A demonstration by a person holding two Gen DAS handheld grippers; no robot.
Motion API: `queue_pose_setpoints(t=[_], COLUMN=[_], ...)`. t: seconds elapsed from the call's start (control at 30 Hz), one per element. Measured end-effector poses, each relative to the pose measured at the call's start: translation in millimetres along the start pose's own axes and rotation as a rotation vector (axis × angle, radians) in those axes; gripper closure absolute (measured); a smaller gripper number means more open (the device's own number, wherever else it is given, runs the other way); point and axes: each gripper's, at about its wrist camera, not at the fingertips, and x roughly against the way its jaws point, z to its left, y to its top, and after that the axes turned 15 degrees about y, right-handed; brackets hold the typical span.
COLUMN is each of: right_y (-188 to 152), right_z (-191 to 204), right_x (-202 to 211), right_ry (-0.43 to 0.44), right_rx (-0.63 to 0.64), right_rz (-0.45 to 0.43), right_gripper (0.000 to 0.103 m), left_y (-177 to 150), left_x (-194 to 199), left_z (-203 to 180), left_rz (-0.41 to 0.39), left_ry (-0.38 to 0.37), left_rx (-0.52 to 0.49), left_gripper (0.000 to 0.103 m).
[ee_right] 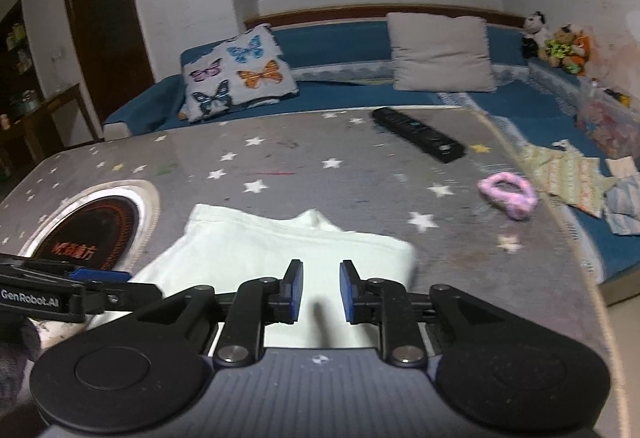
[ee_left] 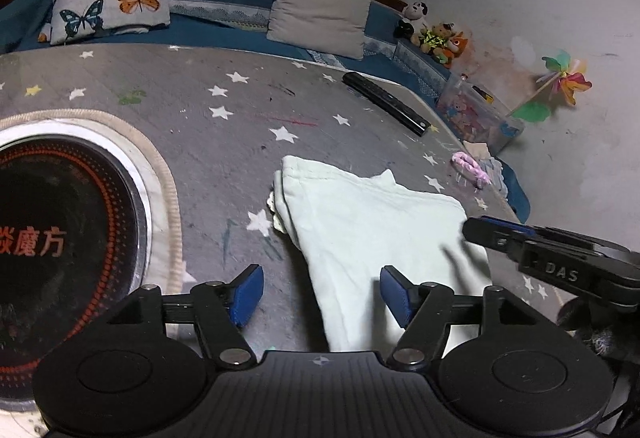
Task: Fold clothes
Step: 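Lower the folded shirt onto the table and open both grippers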
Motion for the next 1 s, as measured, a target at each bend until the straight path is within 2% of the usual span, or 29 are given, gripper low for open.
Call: queue_pose_setpoints(t=[0.13,0.23,0.3,0.5,0.63,0.73,0.83,0.97,1.0], right_y=[3,5,6,7,7,4,-2,-11,-13], right_z=[9,15,18,18,19,23,27,32,33], right_x=[-22,-42,-53,-74,-67,-58,-50,-39,-36], right_ry=[0.033,0.05,0.053,0.044,0.042,0.036,0.033,0.02,0.018], right_rx=[0.012,0.023,0.026,0.018,0.025,0.036,0.041,0.063,0.069], right_rz=[0.025,0.043,0.049,0.061,0.055,0.058,0.059,0.061,0.062], right_gripper=[0.082,0.076,0.072,0.068,0.062,0.052,0.049,0.034,0.033], left_y=[1,4,4,3,2,0,-2,-6,-8], left_x=[-5,-10,-14,-19,-13,-7,1,15,19], left_z=[1,3,5,8,6,3,1,0,0], left_rz=[-0.013,-0.016,-0.013,-0.015,-0.038,-0.055,-0.077,-0.125,-0.136], left_ry=[0.027,0.036,0.041,0.058,0.076,0.092,0.103,0.115,0.117], left_rx=[-0.041,-0.055,-0.062,-0.084,-0.107,-0.125,-0.141,-0.159,-0.163], left_gripper=[0.035,0.035,0.035,0.033,0.025,0.017,0.008,0.002,0.0])
